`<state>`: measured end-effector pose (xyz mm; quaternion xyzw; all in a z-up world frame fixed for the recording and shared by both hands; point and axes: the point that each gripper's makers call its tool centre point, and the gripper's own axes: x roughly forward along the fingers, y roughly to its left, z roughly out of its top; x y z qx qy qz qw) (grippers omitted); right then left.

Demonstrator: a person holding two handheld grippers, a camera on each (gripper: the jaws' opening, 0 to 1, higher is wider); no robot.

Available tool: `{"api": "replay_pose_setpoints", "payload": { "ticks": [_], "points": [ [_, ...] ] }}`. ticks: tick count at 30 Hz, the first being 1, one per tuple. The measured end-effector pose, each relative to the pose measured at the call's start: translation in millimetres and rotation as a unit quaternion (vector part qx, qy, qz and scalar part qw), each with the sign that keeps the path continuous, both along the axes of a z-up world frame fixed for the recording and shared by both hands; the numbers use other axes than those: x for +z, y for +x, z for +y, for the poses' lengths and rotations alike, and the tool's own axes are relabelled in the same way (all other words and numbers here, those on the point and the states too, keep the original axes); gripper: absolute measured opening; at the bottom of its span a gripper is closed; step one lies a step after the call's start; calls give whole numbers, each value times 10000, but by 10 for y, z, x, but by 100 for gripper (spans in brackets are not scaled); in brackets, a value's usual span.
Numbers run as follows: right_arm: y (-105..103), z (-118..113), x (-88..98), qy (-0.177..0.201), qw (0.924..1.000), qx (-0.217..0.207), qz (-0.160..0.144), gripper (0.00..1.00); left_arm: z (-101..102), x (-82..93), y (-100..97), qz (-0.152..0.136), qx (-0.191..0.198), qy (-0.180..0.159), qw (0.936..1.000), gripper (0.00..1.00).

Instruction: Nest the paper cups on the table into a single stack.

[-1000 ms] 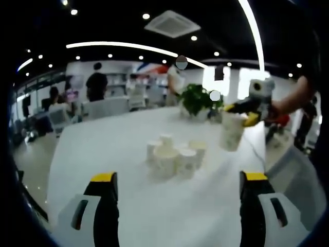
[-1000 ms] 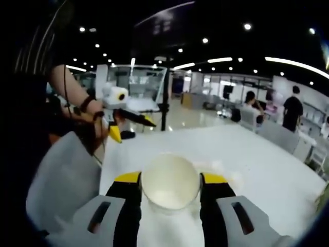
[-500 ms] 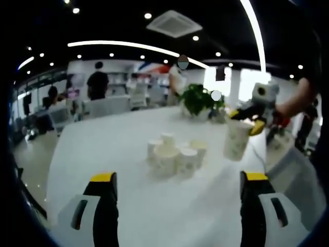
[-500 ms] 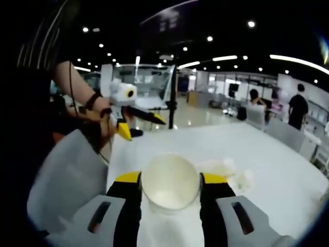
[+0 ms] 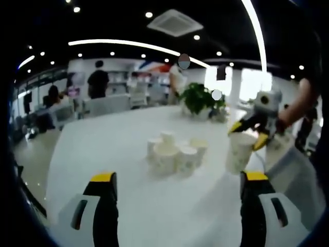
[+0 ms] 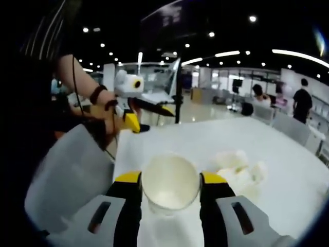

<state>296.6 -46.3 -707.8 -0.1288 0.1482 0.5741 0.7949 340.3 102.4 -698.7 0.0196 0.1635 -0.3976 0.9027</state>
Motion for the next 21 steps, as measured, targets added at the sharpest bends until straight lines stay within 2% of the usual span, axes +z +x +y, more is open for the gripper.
{"api": "replay_pose_setpoints", "payload": {
  "ticks": [6, 15, 21],
  "points": [
    [-25, 57, -180, -119, 9998, 105, 95, 41, 8, -29, -21, 51, -8, -5, 10000, 100],
    [-211, 132, -381, -311, 9986, 377, 193, 41, 26, -33, -37, 53, -3, 36, 10000, 100],
    [-241, 170, -491, -320, 9986, 346, 257, 41, 10, -62, -68, 71, -33, 55, 10000, 100]
  ]
}}
